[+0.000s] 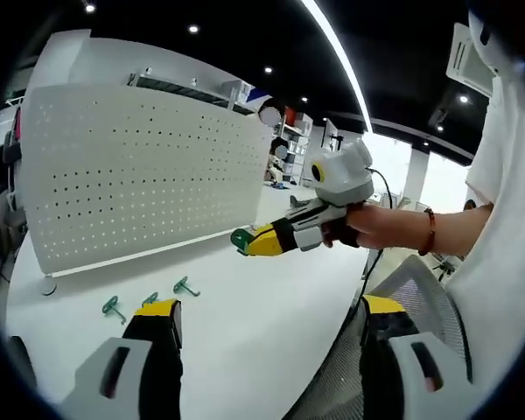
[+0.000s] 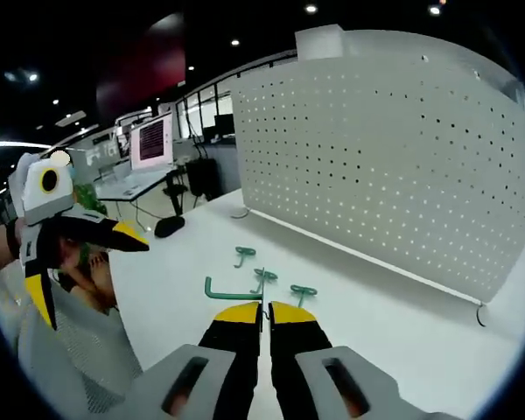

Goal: Insert the hook assembly into the mounting plate slot until the hook locks in place.

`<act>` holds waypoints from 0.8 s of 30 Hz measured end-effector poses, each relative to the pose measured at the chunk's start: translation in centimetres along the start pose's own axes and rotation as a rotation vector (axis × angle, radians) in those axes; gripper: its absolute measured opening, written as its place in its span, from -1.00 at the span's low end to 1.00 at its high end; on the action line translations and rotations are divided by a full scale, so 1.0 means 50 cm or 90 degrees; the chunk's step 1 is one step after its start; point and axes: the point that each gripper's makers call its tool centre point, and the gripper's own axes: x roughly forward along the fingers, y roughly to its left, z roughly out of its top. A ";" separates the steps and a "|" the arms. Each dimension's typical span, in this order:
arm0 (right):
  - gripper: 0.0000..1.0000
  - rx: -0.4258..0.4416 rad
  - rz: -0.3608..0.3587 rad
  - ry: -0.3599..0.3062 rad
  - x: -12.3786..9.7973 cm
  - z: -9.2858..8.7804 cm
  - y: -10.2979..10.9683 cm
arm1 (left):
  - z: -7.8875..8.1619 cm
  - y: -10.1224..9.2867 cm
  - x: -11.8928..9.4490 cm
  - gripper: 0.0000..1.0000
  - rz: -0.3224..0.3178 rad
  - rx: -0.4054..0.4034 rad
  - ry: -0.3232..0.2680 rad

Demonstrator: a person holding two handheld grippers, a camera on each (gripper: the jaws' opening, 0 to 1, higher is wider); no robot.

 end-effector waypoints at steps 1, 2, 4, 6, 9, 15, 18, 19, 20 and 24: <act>-0.97 0.005 -0.002 -0.005 -0.003 0.004 0.001 | 0.004 0.005 -0.003 0.70 0.004 0.002 -0.001; -0.97 0.006 -0.003 -0.008 -0.004 0.007 0.002 | 0.007 0.009 -0.004 0.70 0.008 0.004 -0.002; -0.97 0.000 -0.005 -0.009 -0.006 0.012 0.007 | 0.013 0.013 -0.007 0.70 0.009 0.007 -0.003; -0.97 -0.011 -0.003 -0.012 -0.007 0.018 0.014 | 0.018 0.023 -0.009 0.69 0.018 0.008 -0.006; -0.97 -0.013 0.001 -0.023 -0.012 0.030 0.022 | 0.026 0.024 -0.008 0.69 0.017 0.012 -0.012; -0.97 -0.011 0.014 -0.042 -0.022 0.047 0.046 | 0.032 0.018 -0.003 0.65 0.015 0.013 -0.022; -0.97 -0.017 0.013 -0.039 -0.024 0.044 0.056 | 0.025 0.015 -0.001 0.63 0.016 -0.001 -0.021; -0.97 -0.015 0.015 -0.039 -0.024 0.044 0.060 | 0.025 0.012 0.000 0.63 0.015 0.001 -0.024; -0.97 -0.012 0.019 -0.043 -0.025 0.046 0.064 | 0.026 0.010 0.000 0.62 0.013 0.002 -0.025; -0.97 -0.018 0.016 -0.052 -0.031 0.054 0.072 | 0.026 0.008 0.003 0.54 0.014 -0.009 -0.024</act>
